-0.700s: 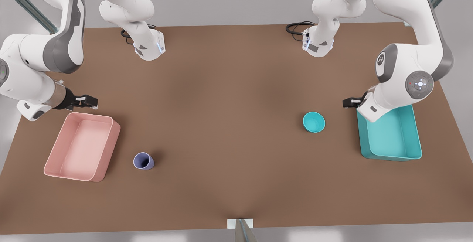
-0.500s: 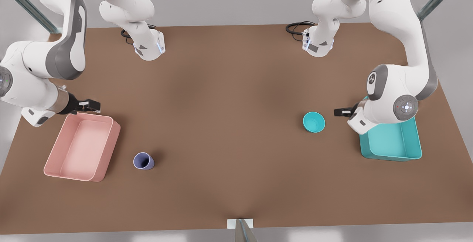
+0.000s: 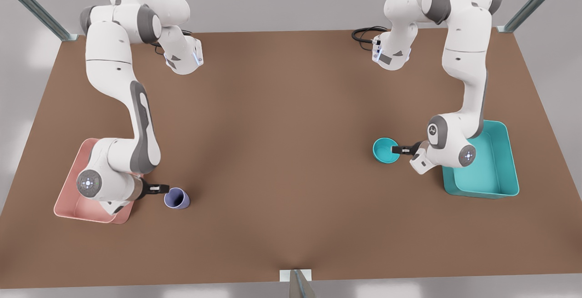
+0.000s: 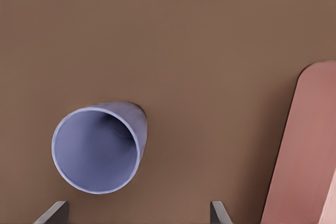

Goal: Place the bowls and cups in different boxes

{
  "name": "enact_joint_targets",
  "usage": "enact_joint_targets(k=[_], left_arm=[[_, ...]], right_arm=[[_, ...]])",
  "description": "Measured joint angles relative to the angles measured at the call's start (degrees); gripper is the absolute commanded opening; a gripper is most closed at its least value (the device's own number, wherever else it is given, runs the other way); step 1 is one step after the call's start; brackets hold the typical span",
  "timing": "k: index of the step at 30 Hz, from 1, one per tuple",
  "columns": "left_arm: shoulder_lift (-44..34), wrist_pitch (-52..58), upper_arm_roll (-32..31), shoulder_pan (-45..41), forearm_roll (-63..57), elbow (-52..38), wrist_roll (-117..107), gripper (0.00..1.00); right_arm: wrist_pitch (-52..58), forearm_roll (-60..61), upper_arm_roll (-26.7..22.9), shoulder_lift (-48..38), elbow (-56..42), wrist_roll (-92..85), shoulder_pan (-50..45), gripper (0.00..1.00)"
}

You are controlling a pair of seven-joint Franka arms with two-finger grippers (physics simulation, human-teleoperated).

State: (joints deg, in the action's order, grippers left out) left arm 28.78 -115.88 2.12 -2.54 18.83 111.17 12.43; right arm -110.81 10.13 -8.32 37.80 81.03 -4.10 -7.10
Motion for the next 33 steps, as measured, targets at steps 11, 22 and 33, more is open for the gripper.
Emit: enact_joint_targets(k=[11,22,33], left_arm=[[2.31,-6.22,-0.45,-0.34,6.27,-0.48,10.56,0.21],[-4.41,8.88,11.45,4.51,-9.44,-22.25,12.86,0.21],[5.15,3.54,15.69,12.26,-19.39,-18.28,11.91,0.21]], right_arm=[[-5.52,1.51,-0.02,4.3,0.17,2.95,-0.27,1.0],[-8.2,1.62,0.15,7.92,0.12,4.66,-0.61,0.94],[-8.78,2.39,0.24,7.99,-0.08,4.43,-0.58,0.21]])
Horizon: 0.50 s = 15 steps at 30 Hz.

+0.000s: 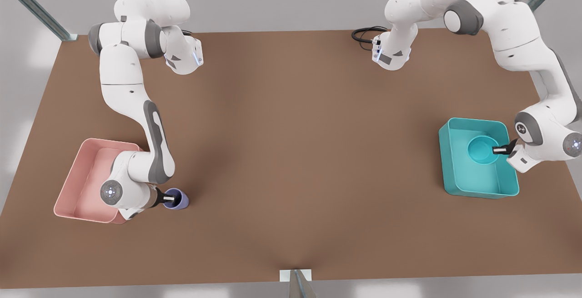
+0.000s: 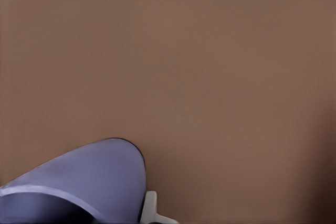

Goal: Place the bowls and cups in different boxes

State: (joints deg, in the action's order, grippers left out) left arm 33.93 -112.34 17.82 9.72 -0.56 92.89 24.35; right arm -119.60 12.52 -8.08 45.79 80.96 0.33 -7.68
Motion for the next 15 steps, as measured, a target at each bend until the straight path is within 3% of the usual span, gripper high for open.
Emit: enact_joint_targets(k=[4,5,6,9,11,12,15], left_arm=[[2.17,-3.67,-0.07,0.32,0.87,0.07,-0.4,0.24],[2.52,-4.28,-0.11,0.34,1.12,0.1,-0.42,0.93],[2.66,-4.68,-0.13,0.36,1.47,0.1,-0.35,1.0],[0.72,-3.62,-0.16,-0.06,3.36,-0.19,0.68,1.0],[-6.66,0.94,-0.38,-2.65,1.7,-0.99,0.39,1.0],[-11.3,4.1,-2.74,-4.7,0.54,-1.44,-0.43,1.0],[-21.42,13.22,-18.49,-10.06,-1.94,-3.47,-4.97,1.0]], right_arm=[[1.68,-0.3,-0.18,-4.31,0.38,-0.36,1.03,0.21],[3.0,-0.48,-0.31,-6.38,0.5,-0.88,2.44,0.21],[4.37,-0.66,-0.44,-8.17,0.56,-1.66,4.48,0.21],[8.01,-1.39,-0.71,-12.08,0.67,-5.37,12.08,0.21],[9.73,-2.39,-0.78,-13.35,0.64,-8.59,17.59,0.21],[10.39,-2.73,-0.8,-13.5,0.63,-10.27,19.95,0.21],[11.1,-3.27,-0.79,-11.68,0.63,-14.83,23.45,0.21]])
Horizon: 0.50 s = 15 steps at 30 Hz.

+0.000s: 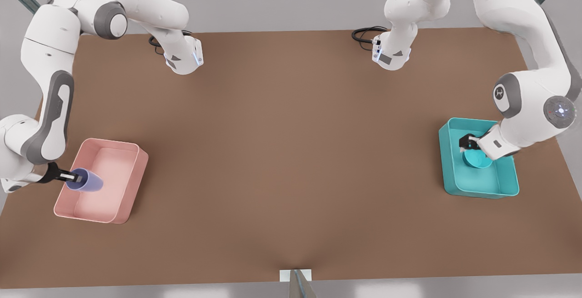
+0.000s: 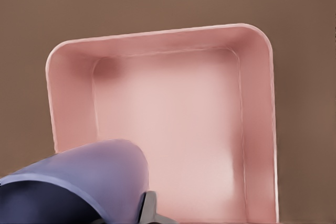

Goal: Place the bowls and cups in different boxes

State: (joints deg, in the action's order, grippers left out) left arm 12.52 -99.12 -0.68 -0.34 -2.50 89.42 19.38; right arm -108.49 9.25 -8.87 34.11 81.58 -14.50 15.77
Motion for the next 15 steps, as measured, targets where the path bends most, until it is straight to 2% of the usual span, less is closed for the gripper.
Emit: enact_joint_targets(k=[3,11,12,13,15], left_arm=[[-0.75,8.02,-5.48,-2.19,-1.35,-6.34,-4.19,1.0],[0.85,16.96,-6.88,-0.45,-0.64,-8.32,-12.45,1.0],[0.9,17.37,-6.85,-0.2,-0.55,-8.3,-13.24,1.0],[0.95,17.72,-6.84,-0.04,-0.48,-8.28,-13.99,1.0],[1.2,18.27,-6.84,0.01,-0.4,-8.27,-15.37,1.0]], right_arm=[[-1.83,-0.1,0.04,4.07,0.04,-3.77,0.29,0.21],[-9.99,0.3,0.34,10.15,0.37,-11.07,-0.67,0.21],[-10.64,0.36,0.35,10.42,0.44,-11.76,-0.67,0.38],[-11.19,0.28,0.38,10.66,0.53,-12.33,-0.66,1.0],[-12.17,-0.37,0.49,10.94,0.89,-13.02,-0.52,1.0]])
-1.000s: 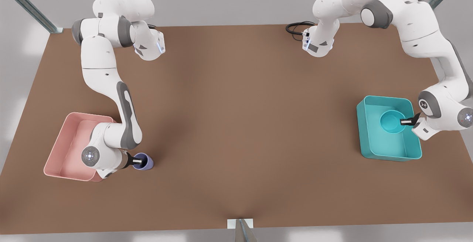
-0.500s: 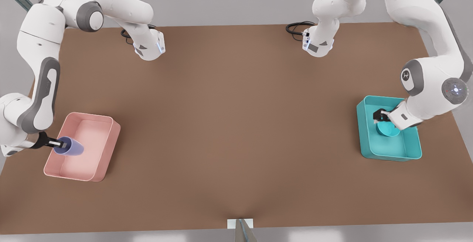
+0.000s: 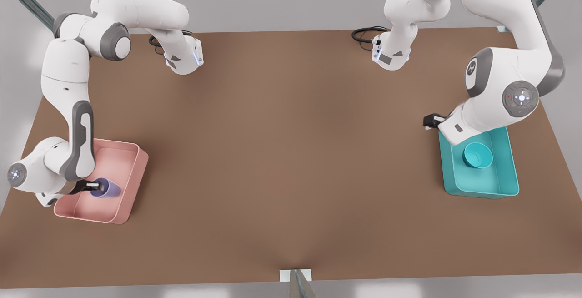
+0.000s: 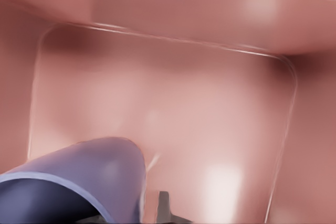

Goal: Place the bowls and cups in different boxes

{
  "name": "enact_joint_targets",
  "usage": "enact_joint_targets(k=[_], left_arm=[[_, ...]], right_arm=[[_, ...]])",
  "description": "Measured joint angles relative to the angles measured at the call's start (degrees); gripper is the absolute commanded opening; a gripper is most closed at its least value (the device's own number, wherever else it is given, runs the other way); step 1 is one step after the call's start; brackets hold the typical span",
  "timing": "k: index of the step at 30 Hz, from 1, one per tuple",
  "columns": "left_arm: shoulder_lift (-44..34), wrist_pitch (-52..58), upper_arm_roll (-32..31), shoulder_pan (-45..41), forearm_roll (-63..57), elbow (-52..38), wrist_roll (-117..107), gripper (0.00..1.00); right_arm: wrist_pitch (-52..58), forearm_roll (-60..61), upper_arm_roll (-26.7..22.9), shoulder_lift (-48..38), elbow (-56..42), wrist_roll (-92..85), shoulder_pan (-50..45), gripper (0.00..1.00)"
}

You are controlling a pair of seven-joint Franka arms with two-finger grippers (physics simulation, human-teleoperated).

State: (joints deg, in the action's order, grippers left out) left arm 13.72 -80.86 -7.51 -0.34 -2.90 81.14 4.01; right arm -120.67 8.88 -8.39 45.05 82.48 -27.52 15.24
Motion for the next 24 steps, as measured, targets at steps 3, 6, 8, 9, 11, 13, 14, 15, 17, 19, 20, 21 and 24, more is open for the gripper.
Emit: enact_joint_targets(k=[3,6,8,9,11,13,14,15,17,19,20,21,24], left_arm=[[0.13,0.54,0.0,0.02,0.1,0.07,-1.8,1.0],[0.49,0.9,0.01,-0.08,0.17,0.16,-3.33,1.0],[0.56,1.07,0.0,-0.06,0.21,0.18,-4.22,1.0],[0.58,1.15,-0.01,-0.07,0.23,0.18,-4.63,1.0],[0.64,1.26,0.01,-0.13,0.25,0.18,-5.38,1.0],[0.84,1.35,-0.01,-0.16,0.26,0.2,-6.05,1.0],[0.93,1.39,-0.02,-0.2,0.29,0.23,-6.36,1.0],[0.98,1.44,-0.02,-0.26,0.34,0.25,-6.66,1.0],[1.01,1.68,-0.17,-0.45,0.52,0.27,-7.21,1.0],[0.98,2.02,-0.34,-0.4,0.65,0.33,-7.7,1.0],[0.86,2.2,-0.42,-0.41,0.67,0.34,-7.93,1.0],[0.8,2.34,-0.49,-0.46,0.69,0.35,-8.14,1.0],[0.76,2.61,-0.5,-0.41,0.66,0.31,-8.72,1.0]], right_arm=[[-1.04,-1.53,0.14,-0.21,0.16,-0.06,-0.02,1.0],[-0.51,-1.15,0.15,-1.84,0.18,-0.89,-0.01,1.0],[1.63,-0.57,0.13,-4.83,0.18,-1.69,0.04,1.0],[2.92,-0.38,0.09,-6.35,0.17,-2.13,-0.02,1.0],[6.47,-0.25,0.1,-10.76,-0.05,-2.94,-0.45,1.0],[11.39,-0.99,0.06,-16.39,-0.8,-2.88,-3.68,1.0],[14.27,-1.44,0.13,-18.54,-1.95,-2.27,-6.22,1.0],[16.98,-1.77,0.16,-19.79,-3.13,-1.44,-8.74,1.0],[21.57,-2.01,0.41,-21.97,-4.1,0.97,-12.47,1.0],[26.18,-3.1,0.42,-27.63,-3.57,4.06,-16.72,1.0],[27.79,-3.77,0.4,-31.15,-1.78,5.55,-18.39,1.0],[28.74,-4.39,0.38,-34.47,1.04,6.97,-19.17,1.0],[30.86,-5.74,0.47,-37.63,3.91,10.77,-19.35,1.0]])
